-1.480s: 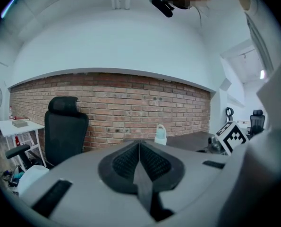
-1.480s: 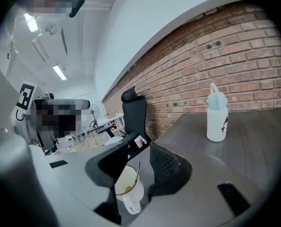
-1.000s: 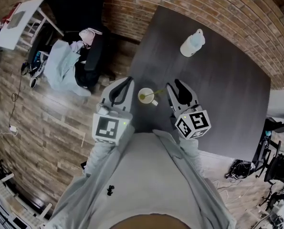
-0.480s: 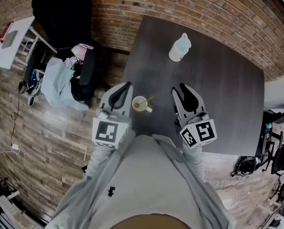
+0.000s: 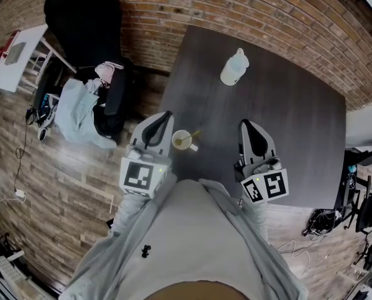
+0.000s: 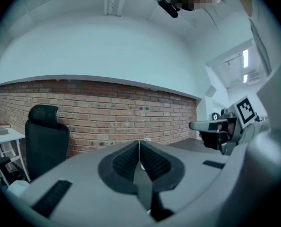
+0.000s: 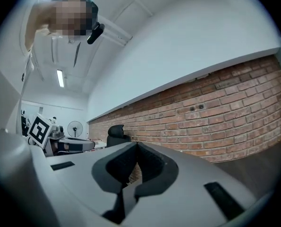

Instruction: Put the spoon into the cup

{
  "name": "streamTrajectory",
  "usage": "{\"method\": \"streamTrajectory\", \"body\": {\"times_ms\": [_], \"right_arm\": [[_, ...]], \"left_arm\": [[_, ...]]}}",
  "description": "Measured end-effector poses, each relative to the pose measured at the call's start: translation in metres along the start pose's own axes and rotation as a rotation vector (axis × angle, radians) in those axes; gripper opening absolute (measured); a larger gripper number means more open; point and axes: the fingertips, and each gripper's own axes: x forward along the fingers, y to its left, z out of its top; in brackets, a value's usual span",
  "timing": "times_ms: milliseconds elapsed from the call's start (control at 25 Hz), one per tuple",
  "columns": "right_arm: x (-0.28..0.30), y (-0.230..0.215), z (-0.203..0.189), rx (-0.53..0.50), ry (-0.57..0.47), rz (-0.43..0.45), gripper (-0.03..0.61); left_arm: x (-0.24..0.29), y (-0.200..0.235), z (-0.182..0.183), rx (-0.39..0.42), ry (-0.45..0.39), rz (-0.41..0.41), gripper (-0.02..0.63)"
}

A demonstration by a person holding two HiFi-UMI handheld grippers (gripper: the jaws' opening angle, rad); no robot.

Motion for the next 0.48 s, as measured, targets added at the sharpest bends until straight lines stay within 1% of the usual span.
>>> {"method": "streamTrajectory", "body": {"times_ms": [320, 480], "right_arm": [[-0.0038, 0.0012, -0.0033, -0.015, 0.012, -0.007, 0.017], [-0.0042, 0.0008, -0.0067, -0.013, 0.02, -0.009, 0.017]], "left_arm": [[-0.0047, -0.0039, 0.0003, -0.038, 0.017, 0.014, 0.023], [-0.0066, -0.0032, -0.0016, -0.009, 0.01, 0.012, 0.023]]}}
